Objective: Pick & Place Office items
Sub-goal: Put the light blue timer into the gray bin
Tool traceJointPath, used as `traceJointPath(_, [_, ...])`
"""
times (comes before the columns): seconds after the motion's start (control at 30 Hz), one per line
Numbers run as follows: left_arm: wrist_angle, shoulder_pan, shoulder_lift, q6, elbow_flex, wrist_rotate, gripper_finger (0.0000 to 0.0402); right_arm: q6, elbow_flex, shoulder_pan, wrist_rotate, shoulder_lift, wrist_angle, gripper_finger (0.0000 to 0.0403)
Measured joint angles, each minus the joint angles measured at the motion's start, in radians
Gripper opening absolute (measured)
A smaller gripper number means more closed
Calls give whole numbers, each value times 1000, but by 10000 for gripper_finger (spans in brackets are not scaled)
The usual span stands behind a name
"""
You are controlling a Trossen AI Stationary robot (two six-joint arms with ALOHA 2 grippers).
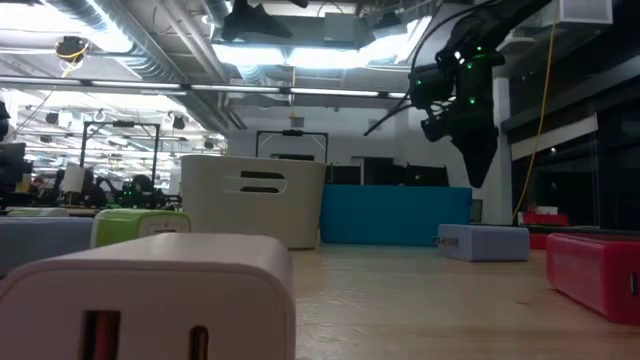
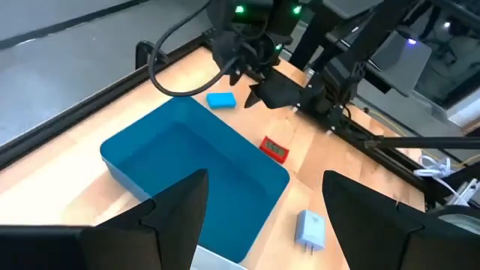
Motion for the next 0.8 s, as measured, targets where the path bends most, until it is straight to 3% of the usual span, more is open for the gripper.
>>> traceJointPath(0.23, [0, 0, 0, -32, 0, 25, 258, -50, 0, -50, 119, -1, -44, 340])
traceJointPath(0.6, [-72, 0, 0, -75, 0, 26, 258, -142, 0, -203, -74, 0, 16, 314])
traceJointPath(0.8, [-75, 0, 0, -93, 0, 39, 258, -160, -36, -262, -107, 27, 14, 302])
